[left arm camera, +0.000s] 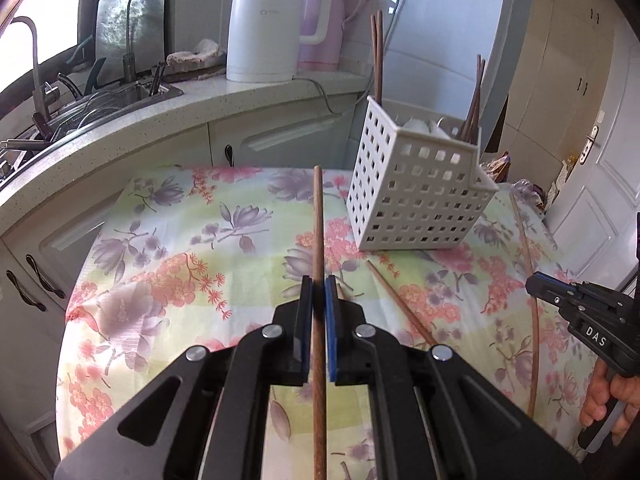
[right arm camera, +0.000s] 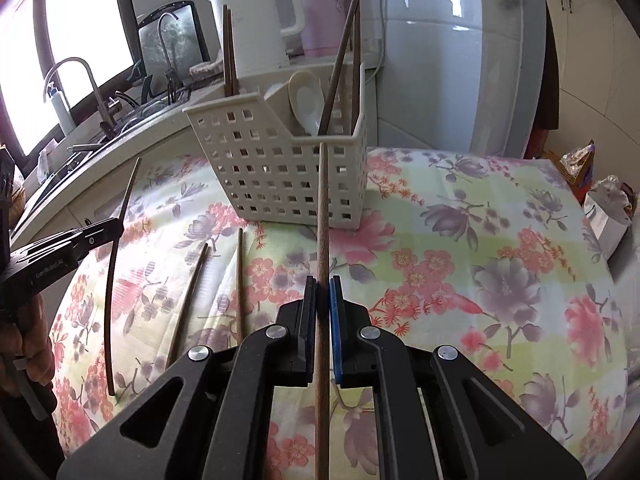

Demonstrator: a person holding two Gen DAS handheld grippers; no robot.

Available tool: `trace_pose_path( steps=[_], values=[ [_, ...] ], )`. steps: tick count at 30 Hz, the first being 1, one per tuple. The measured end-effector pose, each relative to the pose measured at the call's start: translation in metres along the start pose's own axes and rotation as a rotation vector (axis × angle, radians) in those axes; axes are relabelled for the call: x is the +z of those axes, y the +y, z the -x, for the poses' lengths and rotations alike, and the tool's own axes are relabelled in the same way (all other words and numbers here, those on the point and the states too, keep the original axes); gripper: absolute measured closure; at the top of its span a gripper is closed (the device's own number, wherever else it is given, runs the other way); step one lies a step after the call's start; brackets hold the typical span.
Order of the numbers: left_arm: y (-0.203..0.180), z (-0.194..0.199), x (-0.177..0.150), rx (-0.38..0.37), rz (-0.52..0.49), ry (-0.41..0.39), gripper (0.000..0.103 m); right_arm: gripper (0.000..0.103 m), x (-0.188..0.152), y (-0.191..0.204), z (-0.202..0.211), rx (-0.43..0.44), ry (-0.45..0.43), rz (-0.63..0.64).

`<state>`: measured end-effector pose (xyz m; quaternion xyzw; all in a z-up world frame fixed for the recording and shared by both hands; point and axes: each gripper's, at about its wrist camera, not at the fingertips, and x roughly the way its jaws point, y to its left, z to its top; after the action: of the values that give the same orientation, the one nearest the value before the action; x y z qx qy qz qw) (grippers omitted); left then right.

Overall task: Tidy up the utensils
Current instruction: 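Lift both chopsticks upright and carry them above the basket, then lower both chopsticks into the basket and open both tools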

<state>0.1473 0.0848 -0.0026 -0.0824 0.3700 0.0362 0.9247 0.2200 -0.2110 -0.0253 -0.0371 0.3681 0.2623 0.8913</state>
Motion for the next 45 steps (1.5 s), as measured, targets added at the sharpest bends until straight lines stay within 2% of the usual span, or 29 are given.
trace_pose_path(
  steps=[10,24,29,36,45],
  values=[
    [-0.006,0.044,0.025,-0.017,-0.015,-0.109,0.097,0.096,0.025,-0.018,0.051,-0.027,-0.131,-0.014],
    [-0.019,0.071,0.075,-0.014,-0.065,-0.212,0.097,0.096,0.055,-0.025,0.064,-0.019,-0.18,0.003],
    [-0.026,0.08,0.103,-0.029,-0.085,-0.251,0.097,0.096,0.082,-0.024,0.074,-0.01,-0.217,0.026],
    [-0.046,0.105,0.153,-0.056,-0.141,-0.351,0.097,0.096,0.132,-0.017,0.091,-0.024,-0.294,0.067],
    [-0.073,0.087,0.19,-0.106,-0.165,-0.355,0.097,0.096,0.172,-0.007,0.074,0.004,-0.315,0.065]
  ],
)
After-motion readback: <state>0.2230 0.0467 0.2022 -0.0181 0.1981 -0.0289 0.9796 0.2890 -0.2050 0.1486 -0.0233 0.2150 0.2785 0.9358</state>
